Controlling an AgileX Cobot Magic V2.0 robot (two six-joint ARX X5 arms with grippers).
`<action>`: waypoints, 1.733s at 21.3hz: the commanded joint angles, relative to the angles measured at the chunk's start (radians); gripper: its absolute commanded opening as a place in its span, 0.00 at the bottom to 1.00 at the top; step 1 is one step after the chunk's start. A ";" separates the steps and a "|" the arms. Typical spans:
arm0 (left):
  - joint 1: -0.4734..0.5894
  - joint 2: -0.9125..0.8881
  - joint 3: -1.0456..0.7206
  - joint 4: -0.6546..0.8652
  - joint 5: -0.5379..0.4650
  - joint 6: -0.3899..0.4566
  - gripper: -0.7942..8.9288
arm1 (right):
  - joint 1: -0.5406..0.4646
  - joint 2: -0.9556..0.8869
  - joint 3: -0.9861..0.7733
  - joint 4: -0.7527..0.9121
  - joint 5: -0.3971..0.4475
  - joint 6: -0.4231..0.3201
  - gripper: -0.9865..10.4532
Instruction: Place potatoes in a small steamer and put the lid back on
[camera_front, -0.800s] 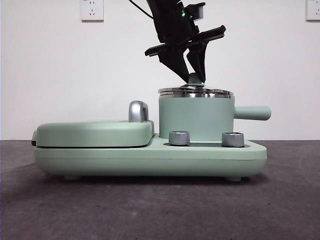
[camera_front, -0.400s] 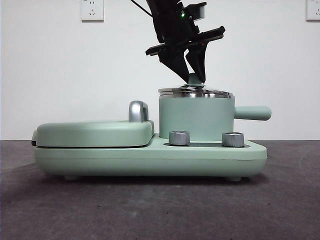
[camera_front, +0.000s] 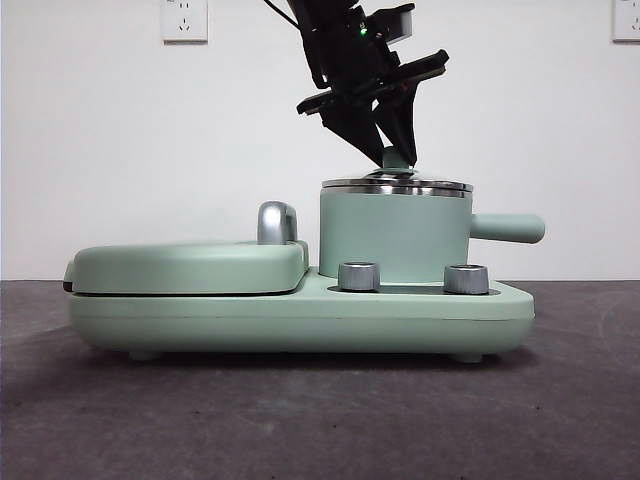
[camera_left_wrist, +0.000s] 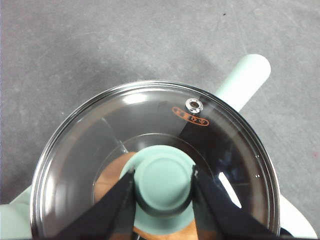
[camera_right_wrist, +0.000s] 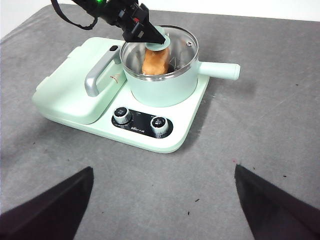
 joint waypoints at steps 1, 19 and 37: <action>-0.013 0.034 0.037 -0.003 0.013 0.035 0.09 | 0.005 0.004 0.008 0.003 0.004 0.014 0.48; 0.039 -0.292 0.038 -0.422 0.012 -0.067 0.53 | 0.005 0.006 0.008 0.008 -0.006 0.026 0.48; 0.028 -1.317 -0.929 -0.195 0.012 -0.169 0.53 | 0.005 0.058 -0.016 0.138 -0.217 -0.003 0.48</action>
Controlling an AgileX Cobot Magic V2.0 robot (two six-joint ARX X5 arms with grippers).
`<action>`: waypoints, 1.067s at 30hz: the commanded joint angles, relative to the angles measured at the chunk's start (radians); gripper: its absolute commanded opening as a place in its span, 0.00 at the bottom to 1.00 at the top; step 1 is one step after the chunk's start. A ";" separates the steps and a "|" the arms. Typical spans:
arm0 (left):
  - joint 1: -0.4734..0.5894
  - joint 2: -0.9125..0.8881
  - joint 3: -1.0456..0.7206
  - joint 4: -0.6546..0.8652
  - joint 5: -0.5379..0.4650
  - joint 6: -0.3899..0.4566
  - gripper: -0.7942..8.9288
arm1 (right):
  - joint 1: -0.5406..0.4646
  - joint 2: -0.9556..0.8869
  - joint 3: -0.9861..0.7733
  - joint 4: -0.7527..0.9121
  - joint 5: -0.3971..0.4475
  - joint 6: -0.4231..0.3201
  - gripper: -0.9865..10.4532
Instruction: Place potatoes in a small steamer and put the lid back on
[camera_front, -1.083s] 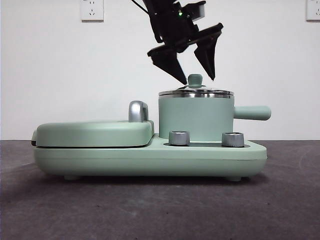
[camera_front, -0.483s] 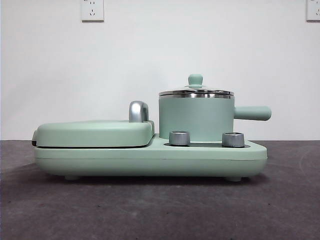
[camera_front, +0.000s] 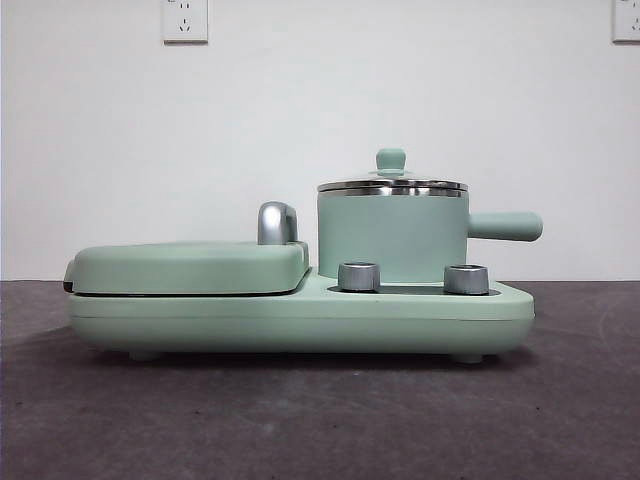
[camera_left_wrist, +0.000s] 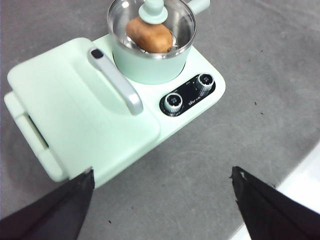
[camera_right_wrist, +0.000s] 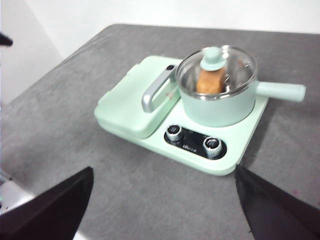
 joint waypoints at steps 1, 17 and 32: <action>-0.008 -0.183 -0.202 0.142 0.001 -0.054 0.53 | 0.005 0.039 0.008 0.010 -0.019 -0.024 0.48; -0.006 -0.515 -0.555 0.259 -0.014 -0.204 0.09 | 0.005 0.093 0.008 0.039 -0.056 -0.060 0.10; 0.006 -0.532 -0.576 0.287 -0.014 -0.204 0.09 | 0.005 0.091 0.009 0.040 -0.060 -0.060 0.10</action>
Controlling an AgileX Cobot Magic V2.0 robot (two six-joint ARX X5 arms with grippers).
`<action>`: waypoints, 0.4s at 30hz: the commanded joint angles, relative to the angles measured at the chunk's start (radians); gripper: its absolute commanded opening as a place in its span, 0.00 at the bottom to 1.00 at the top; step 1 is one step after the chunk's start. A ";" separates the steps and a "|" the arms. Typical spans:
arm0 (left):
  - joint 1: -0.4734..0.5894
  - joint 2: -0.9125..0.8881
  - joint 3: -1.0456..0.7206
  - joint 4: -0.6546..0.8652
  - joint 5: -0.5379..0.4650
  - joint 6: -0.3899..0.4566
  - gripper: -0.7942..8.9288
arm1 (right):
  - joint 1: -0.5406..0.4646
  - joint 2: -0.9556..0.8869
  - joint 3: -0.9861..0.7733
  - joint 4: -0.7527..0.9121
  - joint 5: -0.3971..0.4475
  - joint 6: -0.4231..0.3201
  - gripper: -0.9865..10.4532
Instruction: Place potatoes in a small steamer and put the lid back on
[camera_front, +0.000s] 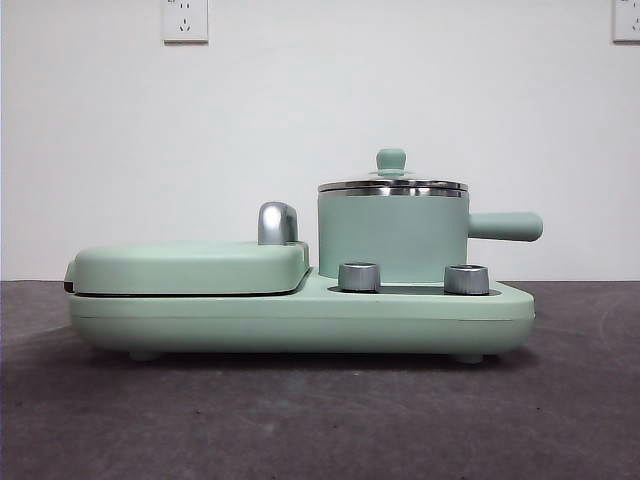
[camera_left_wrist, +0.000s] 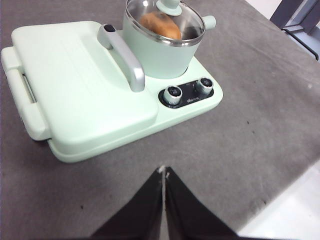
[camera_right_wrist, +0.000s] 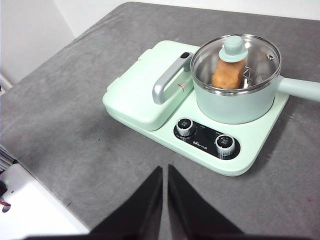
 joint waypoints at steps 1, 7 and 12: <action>0.025 -0.016 -0.025 0.050 -0.002 0.000 0.09 | 0.005 0.002 0.010 0.011 0.001 -0.008 0.10; 0.258 -0.152 -0.319 0.410 0.037 0.097 0.09 | 0.005 0.002 0.010 0.011 0.001 -0.008 0.10; 0.484 -0.332 -0.609 0.626 0.037 0.135 0.09 | 0.005 0.002 0.010 0.011 0.001 -0.008 0.10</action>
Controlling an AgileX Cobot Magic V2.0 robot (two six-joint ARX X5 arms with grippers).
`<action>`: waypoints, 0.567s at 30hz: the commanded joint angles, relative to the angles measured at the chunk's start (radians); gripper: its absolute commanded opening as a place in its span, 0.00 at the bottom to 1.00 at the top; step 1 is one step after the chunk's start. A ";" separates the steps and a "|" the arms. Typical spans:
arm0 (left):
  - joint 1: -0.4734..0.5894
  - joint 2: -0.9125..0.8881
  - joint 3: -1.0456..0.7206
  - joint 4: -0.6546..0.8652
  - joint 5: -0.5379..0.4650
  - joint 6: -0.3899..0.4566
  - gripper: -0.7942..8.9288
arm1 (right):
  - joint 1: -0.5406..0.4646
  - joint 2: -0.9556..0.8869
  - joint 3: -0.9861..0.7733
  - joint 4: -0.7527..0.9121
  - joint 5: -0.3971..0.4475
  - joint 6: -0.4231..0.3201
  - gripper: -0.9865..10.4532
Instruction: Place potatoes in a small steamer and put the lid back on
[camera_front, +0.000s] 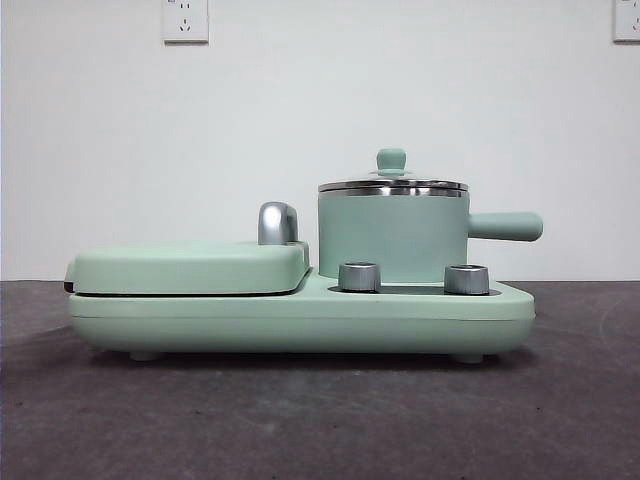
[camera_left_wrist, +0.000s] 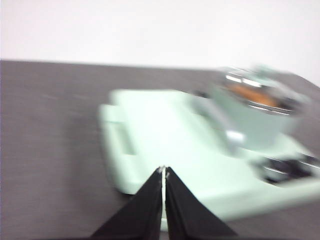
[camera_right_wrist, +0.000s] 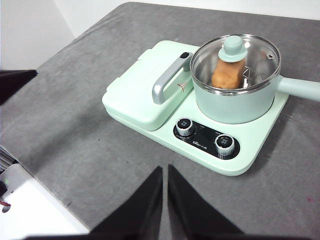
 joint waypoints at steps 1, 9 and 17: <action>0.087 -0.082 -0.127 0.072 -0.001 0.037 0.09 | 0.005 0.002 0.010 0.011 0.001 -0.008 0.10; 0.210 -0.212 -0.327 0.085 -0.003 0.042 0.09 | 0.005 0.002 0.010 0.014 0.001 -0.008 0.10; 0.223 -0.212 -0.365 0.126 -0.034 0.090 0.09 | 0.005 0.002 0.011 0.036 0.000 -0.008 0.10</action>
